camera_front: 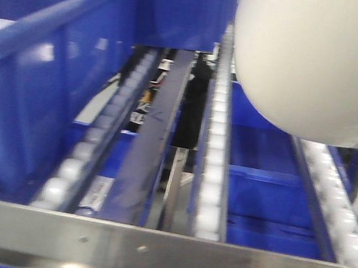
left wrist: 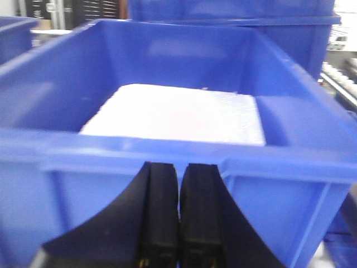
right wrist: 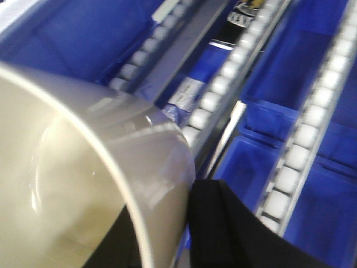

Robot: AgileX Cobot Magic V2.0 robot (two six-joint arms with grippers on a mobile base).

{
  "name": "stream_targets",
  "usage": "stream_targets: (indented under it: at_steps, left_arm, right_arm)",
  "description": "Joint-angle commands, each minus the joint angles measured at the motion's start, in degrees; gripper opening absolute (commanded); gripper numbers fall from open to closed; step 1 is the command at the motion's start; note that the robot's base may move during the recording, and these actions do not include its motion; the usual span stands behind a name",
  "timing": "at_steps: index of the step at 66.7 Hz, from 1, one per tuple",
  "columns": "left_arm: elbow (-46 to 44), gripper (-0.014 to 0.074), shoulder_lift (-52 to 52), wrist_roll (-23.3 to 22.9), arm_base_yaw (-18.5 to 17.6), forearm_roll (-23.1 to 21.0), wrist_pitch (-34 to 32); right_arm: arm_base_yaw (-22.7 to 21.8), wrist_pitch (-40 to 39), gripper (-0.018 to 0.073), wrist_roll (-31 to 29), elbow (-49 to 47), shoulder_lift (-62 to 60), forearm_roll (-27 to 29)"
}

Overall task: Move white bin to right shelf second layer
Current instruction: 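Drive up to the shelf, holding the bin above the second-layer rollers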

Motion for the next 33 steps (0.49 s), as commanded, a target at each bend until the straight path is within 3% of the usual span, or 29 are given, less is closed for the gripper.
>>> stream_targets:
  at_steps: [1, 33]
  left_arm:
    - [2.1, 0.0085, -0.2, -0.6, -0.3, -0.5, -4.9]
    - [2.1, 0.0085, -0.2, -0.6, -0.3, -0.5, -4.9]
  right_arm:
    - [-0.3, -5.3, 0.0055, -0.1, -1.8, -0.4, 0.1]
    - [-0.3, -5.3, 0.0055, -0.1, -1.8, -0.4, 0.1]
